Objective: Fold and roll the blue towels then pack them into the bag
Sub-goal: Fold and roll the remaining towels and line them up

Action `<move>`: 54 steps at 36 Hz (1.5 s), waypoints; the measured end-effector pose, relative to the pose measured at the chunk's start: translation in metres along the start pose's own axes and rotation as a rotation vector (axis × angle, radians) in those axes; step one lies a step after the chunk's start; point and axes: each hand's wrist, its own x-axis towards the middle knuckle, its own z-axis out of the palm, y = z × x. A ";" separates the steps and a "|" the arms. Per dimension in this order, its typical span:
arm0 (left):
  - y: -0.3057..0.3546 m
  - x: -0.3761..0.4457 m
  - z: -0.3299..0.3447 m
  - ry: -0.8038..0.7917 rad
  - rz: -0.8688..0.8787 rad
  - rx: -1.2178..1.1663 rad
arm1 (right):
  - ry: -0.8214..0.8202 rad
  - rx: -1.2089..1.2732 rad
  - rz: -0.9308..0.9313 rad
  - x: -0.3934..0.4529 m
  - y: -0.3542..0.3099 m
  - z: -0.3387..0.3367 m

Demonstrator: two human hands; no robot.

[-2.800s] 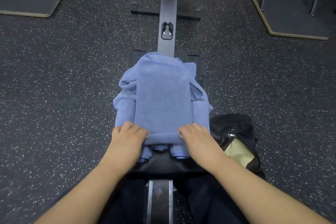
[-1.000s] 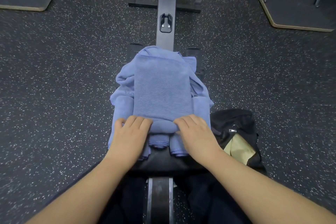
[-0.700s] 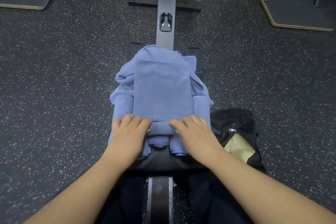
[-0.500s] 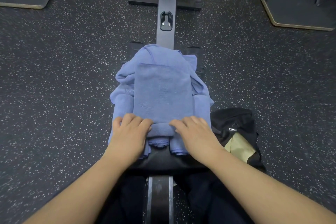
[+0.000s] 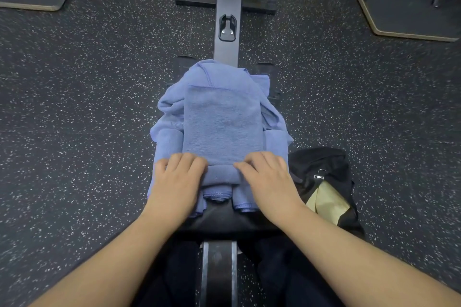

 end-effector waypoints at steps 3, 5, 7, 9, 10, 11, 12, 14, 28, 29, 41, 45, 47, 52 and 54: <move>0.001 0.001 0.000 -0.012 0.026 -0.022 | 0.013 0.061 -0.009 0.000 0.000 -0.003; 0.001 0.001 0.001 0.001 0.024 -0.029 | -0.012 0.108 -0.012 -0.001 0.000 -0.006; 0.000 0.000 0.003 0.024 0.025 -0.030 | -0.042 0.123 -0.014 -0.001 -0.001 -0.007; 0.000 0.000 0.004 0.039 0.030 -0.027 | -0.065 0.124 -0.017 -0.001 -0.001 -0.006; 0.000 0.000 0.004 0.044 0.029 -0.022 | -0.066 0.124 -0.015 -0.001 -0.001 -0.005; 0.000 0.000 0.004 0.046 0.026 -0.015 | -0.062 0.122 -0.009 -0.001 -0.001 -0.004; 0.001 0.000 0.003 0.046 0.019 -0.006 | -0.052 0.119 -0.002 -0.001 0.000 -0.002; 0.002 0.001 0.002 0.041 0.006 0.009 | -0.020 0.111 0.019 0.000 0.000 0.000; -0.005 0.001 0.008 0.039 0.009 0.055 | -0.037 0.030 0.034 0.003 0.004 0.005; -0.005 0.001 0.008 0.041 0.007 0.051 | -0.043 0.029 0.029 0.003 0.004 0.005; -0.005 0.007 0.010 0.028 -0.030 0.071 | 0.023 0.019 0.015 0.006 0.007 0.009; -0.007 0.007 0.011 0.021 -0.040 0.063 | -0.004 0.031 0.040 0.007 0.006 0.007; -0.008 0.007 0.012 0.016 -0.045 0.052 | -0.014 0.049 0.048 0.007 0.006 0.006; -0.012 0.006 0.012 -0.002 -0.048 -0.014 | -0.044 0.050 0.060 0.006 0.009 0.006; -0.012 0.004 0.011 -0.012 -0.042 -0.034 | -0.059 0.066 0.055 0.004 0.010 0.006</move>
